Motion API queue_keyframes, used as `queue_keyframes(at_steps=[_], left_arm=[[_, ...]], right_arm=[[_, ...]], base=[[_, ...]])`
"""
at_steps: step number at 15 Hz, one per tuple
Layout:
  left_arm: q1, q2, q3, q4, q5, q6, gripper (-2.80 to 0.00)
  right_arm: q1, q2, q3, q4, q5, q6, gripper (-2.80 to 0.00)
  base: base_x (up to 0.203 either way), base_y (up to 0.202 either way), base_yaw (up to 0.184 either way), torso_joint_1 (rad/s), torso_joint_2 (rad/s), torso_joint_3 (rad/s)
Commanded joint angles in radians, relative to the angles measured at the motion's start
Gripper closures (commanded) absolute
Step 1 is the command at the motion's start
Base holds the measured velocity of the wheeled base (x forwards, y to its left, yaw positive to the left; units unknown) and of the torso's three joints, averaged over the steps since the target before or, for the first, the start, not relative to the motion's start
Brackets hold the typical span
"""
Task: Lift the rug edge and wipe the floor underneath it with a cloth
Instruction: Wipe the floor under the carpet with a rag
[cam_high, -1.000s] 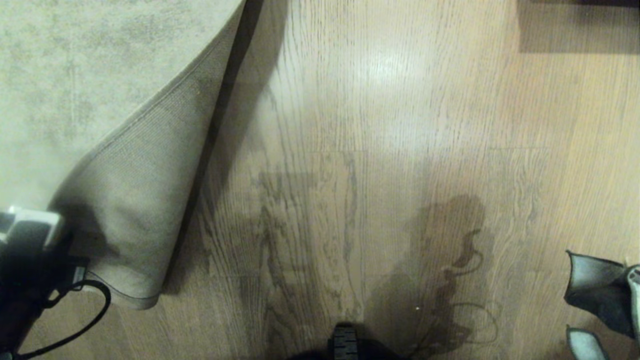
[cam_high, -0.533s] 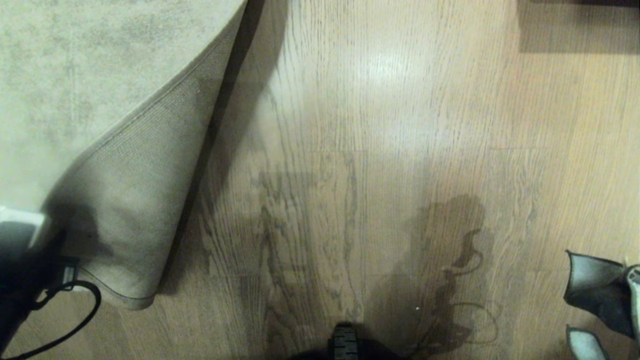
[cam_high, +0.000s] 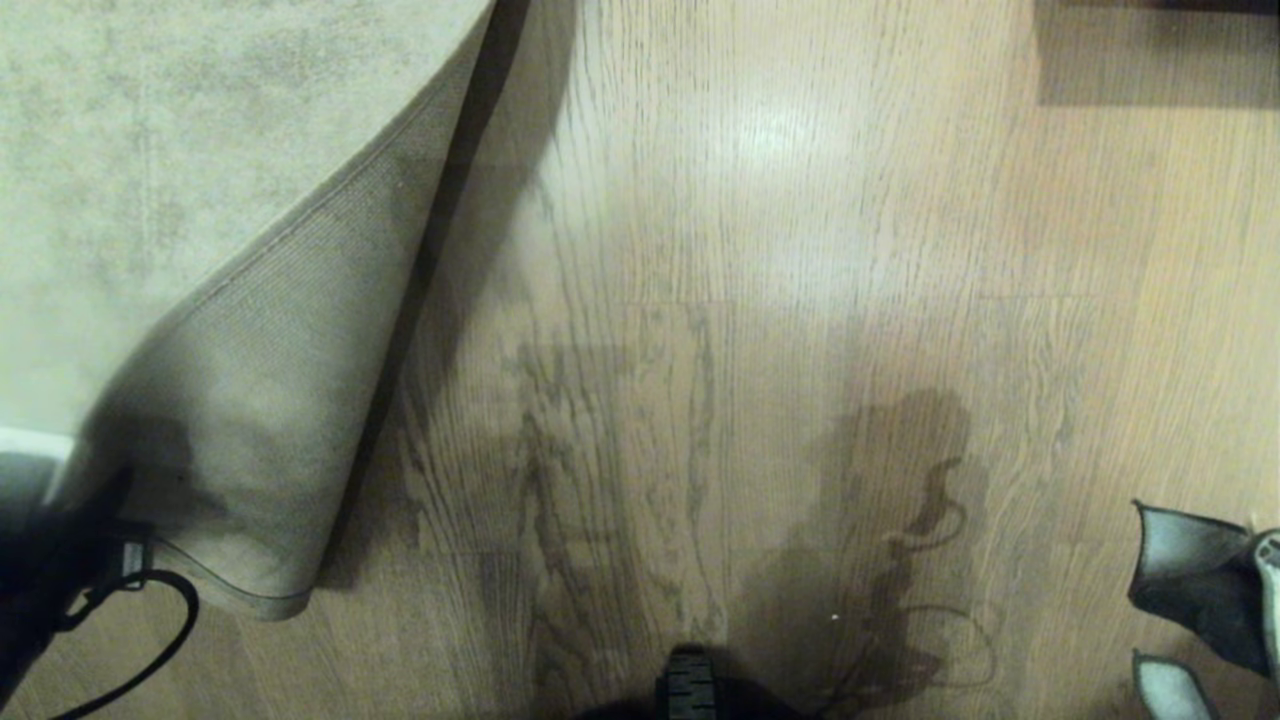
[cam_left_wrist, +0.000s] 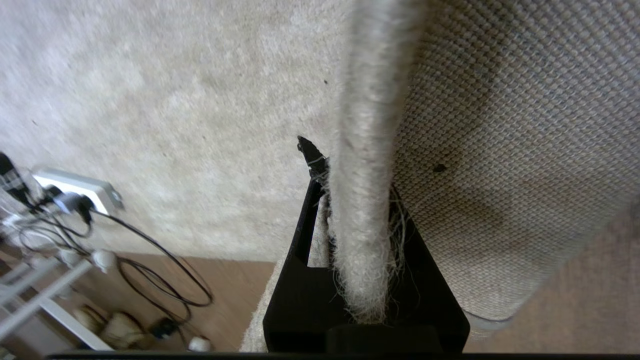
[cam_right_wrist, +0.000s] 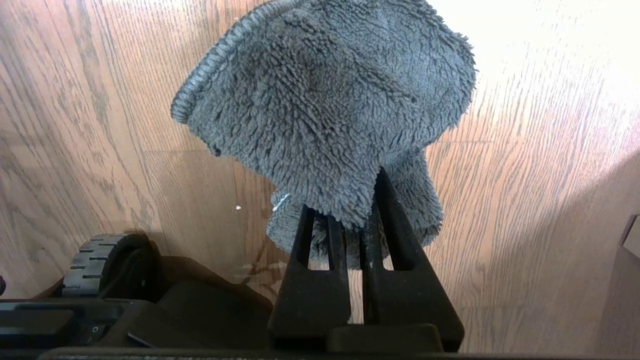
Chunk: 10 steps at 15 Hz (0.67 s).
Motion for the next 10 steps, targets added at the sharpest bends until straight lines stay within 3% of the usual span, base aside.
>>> queue_keyframes(at_steps=[1, 10], left_arm=[[0.001, -0.008, 0.012, -0.048, 0.002, -0.017, 0.00], [0.021, -0.011, 0.012, -0.048, -0.001, -0.021, 0.00]], right_arm=[[0.001, 0.001, 0.000, -0.001, 0.000, 0.000, 0.00], [0.000, 0.001, -0.010, -0.031, 0.000, -0.030, 0.00]], base=[[0.000, 0.000, 0.000, 0.000, 0.00, 0.000], [0.000, 0.000, 0.000, 0.000, 0.00, 0.000]])
